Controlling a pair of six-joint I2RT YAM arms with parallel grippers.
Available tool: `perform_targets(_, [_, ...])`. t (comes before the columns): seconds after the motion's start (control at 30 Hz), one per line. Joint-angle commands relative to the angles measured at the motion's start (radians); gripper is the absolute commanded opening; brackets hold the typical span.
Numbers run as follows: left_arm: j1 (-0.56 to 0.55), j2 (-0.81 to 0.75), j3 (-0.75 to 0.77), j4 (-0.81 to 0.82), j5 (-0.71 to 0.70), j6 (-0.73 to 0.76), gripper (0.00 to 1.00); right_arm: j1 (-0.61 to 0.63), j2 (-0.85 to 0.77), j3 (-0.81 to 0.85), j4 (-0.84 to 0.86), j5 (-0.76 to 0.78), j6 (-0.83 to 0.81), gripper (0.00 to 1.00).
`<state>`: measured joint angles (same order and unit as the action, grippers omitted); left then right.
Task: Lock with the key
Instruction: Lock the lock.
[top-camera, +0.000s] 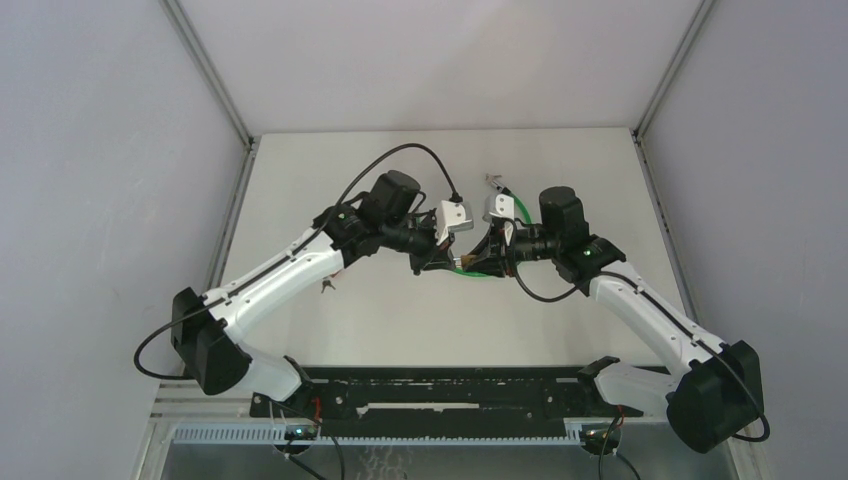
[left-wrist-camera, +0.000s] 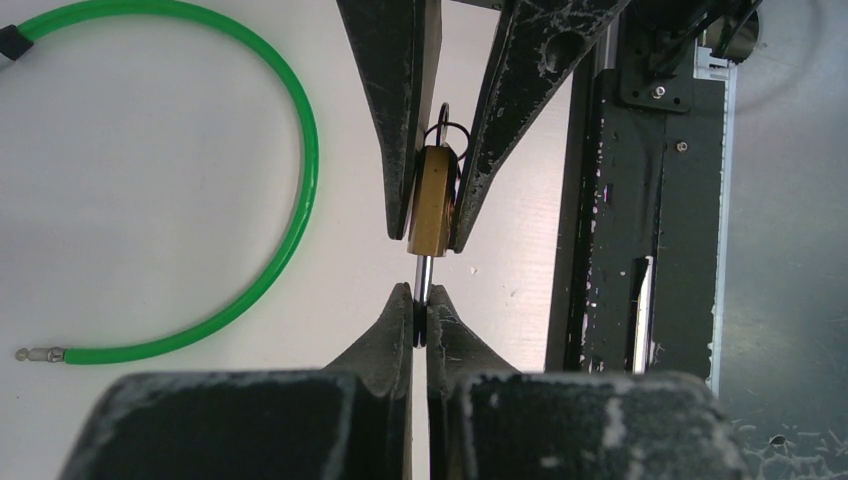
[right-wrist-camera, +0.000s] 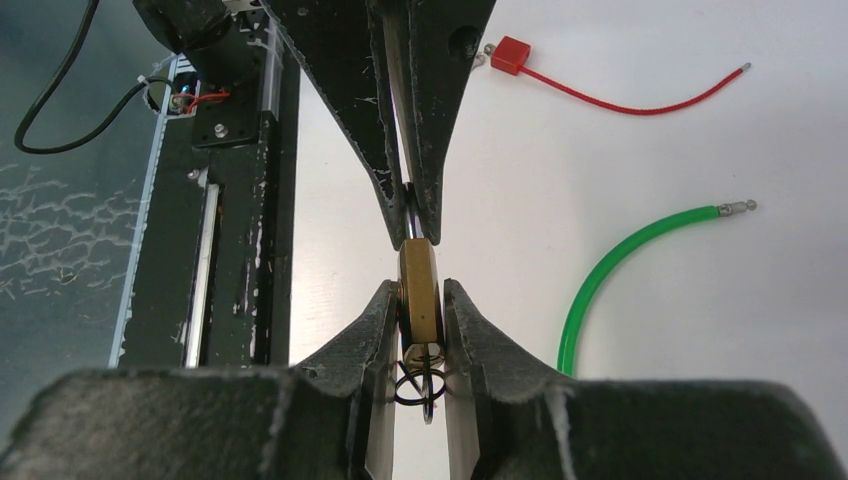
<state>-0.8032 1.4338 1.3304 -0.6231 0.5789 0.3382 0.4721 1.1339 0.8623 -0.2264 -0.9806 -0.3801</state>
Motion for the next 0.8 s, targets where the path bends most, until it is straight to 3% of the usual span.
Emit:
perform_targets(0.0, [-0.028, 0.010, 0.092, 0.243, 0.095, -0.055, 0.00, 0.050, -0.009, 0.008, 0.143, -0.055, 0.041, 0.00])
perform_targets(0.57, [-0.024, -0.026, 0.050, 0.281, 0.101, -0.068, 0.00, 0.032, -0.032, 0.000, 0.183, -0.074, 0.083, 0.00])
perform_targets(0.77, [-0.024, 0.017, 0.106, 0.292, 0.138, -0.124, 0.00, 0.052, -0.021, 0.002, 0.205, -0.074, 0.093, 0.00])
